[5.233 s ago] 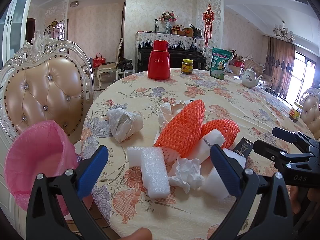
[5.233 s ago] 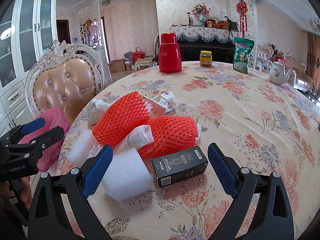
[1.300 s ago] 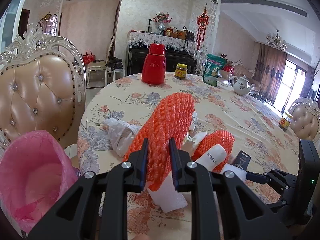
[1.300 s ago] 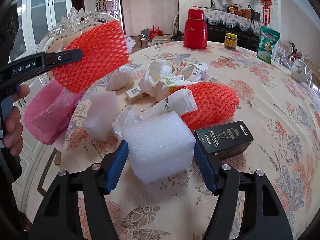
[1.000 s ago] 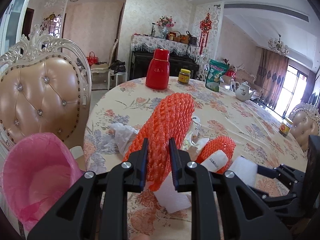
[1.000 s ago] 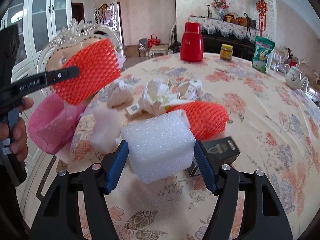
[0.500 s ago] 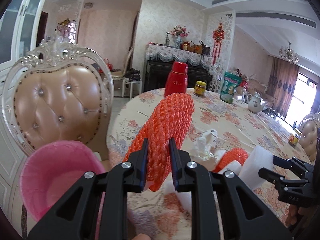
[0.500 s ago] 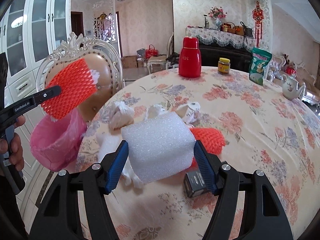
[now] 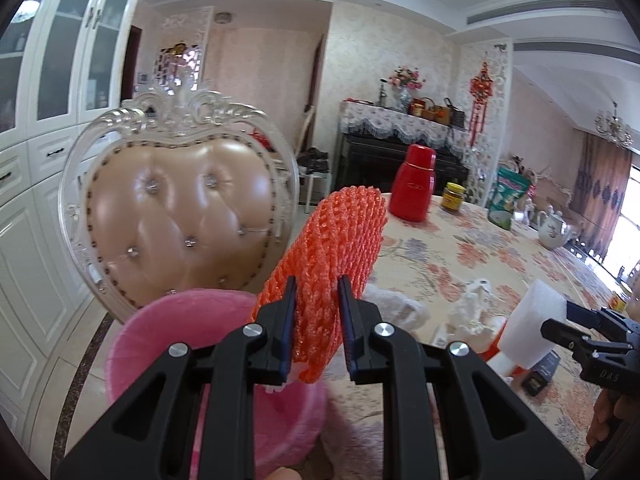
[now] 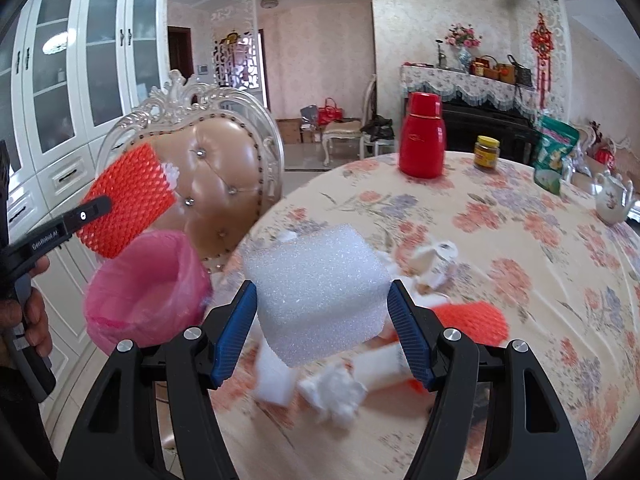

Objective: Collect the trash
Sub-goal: 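Carry both items to the pink wastebasket and open both tools to drop them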

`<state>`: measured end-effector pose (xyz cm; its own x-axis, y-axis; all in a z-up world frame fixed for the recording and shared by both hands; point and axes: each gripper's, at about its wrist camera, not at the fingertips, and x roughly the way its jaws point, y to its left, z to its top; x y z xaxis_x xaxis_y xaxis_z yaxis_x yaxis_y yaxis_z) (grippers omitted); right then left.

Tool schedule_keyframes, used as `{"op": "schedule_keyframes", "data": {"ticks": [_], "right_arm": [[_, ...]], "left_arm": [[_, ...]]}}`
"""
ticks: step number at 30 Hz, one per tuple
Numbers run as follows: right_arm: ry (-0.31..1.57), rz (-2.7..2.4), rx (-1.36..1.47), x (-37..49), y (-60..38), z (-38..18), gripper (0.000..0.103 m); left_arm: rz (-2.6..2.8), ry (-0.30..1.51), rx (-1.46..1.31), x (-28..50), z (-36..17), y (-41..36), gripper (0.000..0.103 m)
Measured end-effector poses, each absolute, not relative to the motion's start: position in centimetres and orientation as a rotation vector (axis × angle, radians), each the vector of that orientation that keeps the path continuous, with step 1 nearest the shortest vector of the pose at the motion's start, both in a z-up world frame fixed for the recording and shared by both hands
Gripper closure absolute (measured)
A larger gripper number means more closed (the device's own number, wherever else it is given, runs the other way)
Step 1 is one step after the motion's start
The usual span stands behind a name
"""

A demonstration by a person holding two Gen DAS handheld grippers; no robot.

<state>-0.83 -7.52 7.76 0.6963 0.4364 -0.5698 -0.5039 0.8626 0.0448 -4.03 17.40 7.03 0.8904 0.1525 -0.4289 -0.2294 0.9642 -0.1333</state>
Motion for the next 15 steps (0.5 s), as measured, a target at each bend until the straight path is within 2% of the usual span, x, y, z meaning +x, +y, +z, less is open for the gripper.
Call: {"op": "schedule_keyframes", "data": {"ticks": [15], "right_arm": [[0.609,0.683,-0.151,-0.4,4.0,8.0,0.039]], "left_arm": [[0.33,0.458,-0.222,-7.1,6.0,24.7,0.083]]}}
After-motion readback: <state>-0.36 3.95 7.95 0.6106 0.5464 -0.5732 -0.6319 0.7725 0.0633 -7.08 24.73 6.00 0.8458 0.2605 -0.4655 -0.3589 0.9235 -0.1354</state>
